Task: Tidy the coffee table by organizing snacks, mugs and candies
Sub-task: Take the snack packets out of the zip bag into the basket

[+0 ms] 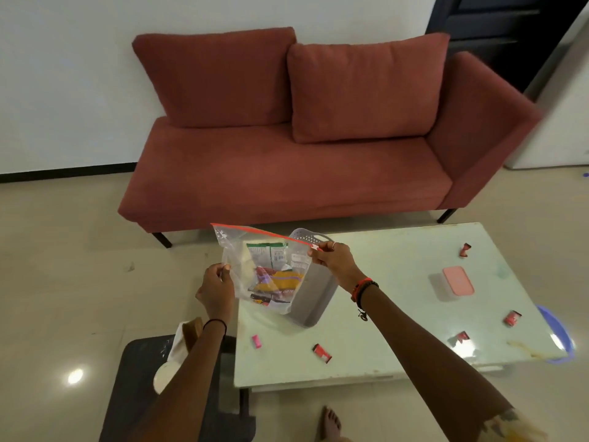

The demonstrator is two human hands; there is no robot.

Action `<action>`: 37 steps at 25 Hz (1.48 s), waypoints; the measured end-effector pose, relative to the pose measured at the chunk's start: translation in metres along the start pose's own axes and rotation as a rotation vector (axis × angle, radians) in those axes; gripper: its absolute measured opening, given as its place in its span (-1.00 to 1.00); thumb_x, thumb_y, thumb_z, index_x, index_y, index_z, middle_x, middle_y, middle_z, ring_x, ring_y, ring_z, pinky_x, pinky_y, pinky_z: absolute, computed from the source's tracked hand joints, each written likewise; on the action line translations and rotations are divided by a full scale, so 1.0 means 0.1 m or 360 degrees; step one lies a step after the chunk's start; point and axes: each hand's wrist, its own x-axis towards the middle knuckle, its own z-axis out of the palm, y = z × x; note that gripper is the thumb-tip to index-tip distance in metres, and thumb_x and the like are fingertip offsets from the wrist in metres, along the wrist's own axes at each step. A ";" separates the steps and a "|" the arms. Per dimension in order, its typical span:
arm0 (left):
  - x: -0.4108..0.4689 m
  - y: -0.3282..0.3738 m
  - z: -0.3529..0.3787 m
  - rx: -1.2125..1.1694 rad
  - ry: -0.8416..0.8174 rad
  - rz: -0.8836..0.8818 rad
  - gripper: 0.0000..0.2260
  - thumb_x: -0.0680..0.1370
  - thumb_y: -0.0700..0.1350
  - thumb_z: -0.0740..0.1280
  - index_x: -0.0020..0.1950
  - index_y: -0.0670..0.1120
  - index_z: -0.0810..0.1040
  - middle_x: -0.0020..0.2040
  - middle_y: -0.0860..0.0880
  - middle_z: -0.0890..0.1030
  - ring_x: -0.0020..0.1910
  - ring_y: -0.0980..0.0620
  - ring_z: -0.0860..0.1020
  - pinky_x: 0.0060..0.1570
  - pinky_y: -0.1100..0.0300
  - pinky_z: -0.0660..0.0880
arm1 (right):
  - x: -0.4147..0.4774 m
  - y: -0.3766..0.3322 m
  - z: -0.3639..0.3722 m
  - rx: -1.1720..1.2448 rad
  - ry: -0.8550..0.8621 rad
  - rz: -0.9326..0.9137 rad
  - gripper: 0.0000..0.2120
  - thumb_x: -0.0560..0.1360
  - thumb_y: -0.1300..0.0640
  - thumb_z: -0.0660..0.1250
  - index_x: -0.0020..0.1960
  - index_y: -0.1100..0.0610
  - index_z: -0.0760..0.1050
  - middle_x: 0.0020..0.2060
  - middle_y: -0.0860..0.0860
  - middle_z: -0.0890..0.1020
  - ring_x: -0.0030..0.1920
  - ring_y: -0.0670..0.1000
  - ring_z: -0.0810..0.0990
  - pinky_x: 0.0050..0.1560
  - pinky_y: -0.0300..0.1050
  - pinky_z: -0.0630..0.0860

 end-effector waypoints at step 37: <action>-0.44 1.75 0.75 0.0731 -0.0373 0.1408 -0.85 0.53 0.02 0.20 -0.02 -0.02 0.49 -0.15 0.04 0.57 -0.15 0.02 0.58 0.36 -0.21 0.15 | 0.16 -0.60 -0.86 -0.0922 0.0332 -0.0639 -0.78 0.54 0.24 0.26 -0.04 0.37 0.62 -0.18 0.22 0.69 -0.18 0.11 0.59 -0.15 -0.15 0.42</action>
